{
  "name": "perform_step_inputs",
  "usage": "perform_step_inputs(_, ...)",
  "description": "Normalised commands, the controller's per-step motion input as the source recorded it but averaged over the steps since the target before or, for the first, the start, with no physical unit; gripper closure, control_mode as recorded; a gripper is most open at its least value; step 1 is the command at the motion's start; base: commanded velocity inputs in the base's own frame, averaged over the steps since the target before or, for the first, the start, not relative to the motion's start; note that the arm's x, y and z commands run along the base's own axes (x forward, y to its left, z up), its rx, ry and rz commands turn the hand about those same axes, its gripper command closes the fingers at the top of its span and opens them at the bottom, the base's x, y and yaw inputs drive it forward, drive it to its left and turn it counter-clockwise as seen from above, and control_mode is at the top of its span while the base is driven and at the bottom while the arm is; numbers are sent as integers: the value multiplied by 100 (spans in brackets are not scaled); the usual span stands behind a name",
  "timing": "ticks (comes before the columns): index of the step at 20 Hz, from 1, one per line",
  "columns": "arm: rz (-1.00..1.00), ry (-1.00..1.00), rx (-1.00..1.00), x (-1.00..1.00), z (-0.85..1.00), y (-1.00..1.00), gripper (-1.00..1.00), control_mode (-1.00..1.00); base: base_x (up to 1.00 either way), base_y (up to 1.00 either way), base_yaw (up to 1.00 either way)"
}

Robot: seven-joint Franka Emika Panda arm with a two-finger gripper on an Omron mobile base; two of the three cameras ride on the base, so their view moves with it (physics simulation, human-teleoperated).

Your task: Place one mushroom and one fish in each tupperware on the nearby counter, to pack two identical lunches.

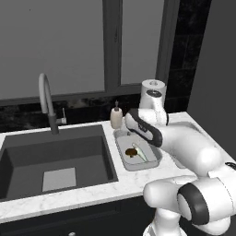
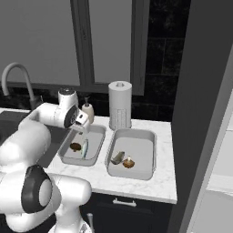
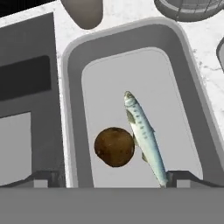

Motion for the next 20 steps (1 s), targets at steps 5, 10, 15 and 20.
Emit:
perform_step_inputs(5,0,-50,12,-100,100,-49,-100,-100,0,0,0)
perform_step_inputs(10,0,-53,12,-100,100,-47,-100,-100,0,0,0)
perform_step_inputs(15,0,-55,6,-100,100,-45,-100,-100,0,0,0)
perform_step_inputs(20,0,-53,1,-100,100,-1,-100,-100,0,0,0)
